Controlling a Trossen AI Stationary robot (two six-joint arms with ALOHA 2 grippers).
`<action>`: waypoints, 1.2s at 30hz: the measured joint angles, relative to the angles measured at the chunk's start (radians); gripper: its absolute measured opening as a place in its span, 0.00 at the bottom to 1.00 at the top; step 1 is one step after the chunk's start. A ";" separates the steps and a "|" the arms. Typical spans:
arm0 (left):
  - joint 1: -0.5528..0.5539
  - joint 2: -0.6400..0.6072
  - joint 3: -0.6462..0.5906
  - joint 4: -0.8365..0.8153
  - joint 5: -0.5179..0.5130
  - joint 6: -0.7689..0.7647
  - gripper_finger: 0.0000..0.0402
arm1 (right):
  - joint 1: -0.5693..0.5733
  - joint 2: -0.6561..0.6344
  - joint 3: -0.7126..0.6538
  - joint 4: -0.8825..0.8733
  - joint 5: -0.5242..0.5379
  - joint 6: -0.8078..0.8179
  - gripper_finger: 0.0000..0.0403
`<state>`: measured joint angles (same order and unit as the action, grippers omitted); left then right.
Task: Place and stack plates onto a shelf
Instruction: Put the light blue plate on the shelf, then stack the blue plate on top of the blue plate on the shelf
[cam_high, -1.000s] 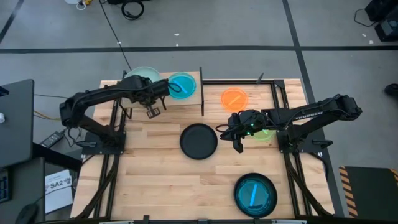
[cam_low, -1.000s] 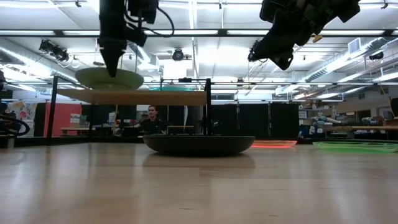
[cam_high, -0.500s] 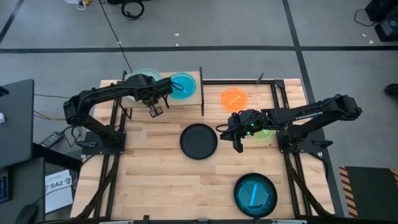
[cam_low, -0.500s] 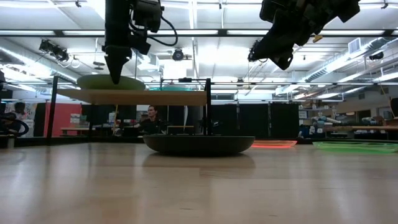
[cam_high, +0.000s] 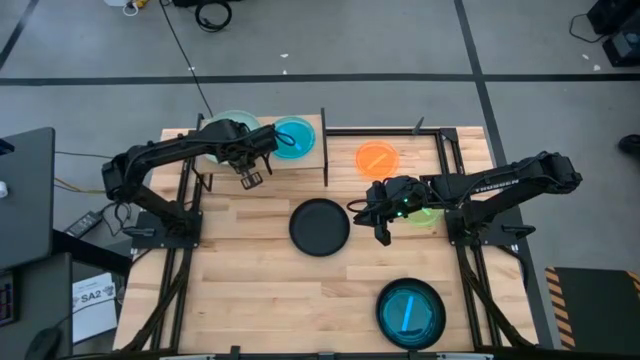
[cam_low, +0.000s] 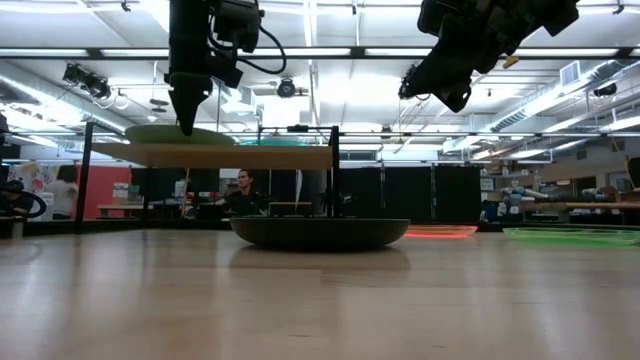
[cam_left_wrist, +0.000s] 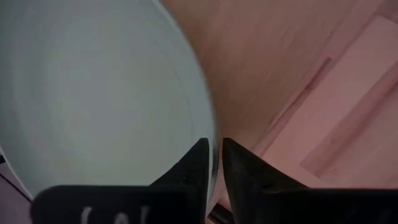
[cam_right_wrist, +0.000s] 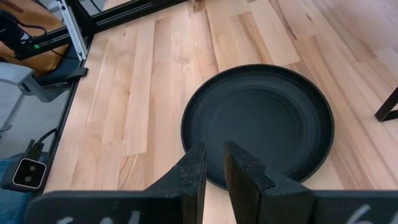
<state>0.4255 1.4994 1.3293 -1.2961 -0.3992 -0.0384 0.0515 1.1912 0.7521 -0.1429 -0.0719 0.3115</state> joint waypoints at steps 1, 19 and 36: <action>0.000 0.000 0.000 0.000 0.000 0.000 0.14 | 0.000 0.000 0.000 0.000 0.000 0.000 0.15; 0.000 0.000 0.000 0.004 -0.033 0.002 0.45 | 0.000 0.000 0.000 0.000 0.000 0.000 0.15; -0.004 -0.001 0.000 0.000 -0.034 0.026 0.47 | 0.000 0.000 0.000 0.000 0.000 0.011 0.20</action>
<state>0.4217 1.4986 1.3296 -1.2965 -0.4328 -0.0120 0.0514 1.1912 0.7521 -0.1432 -0.0719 0.3222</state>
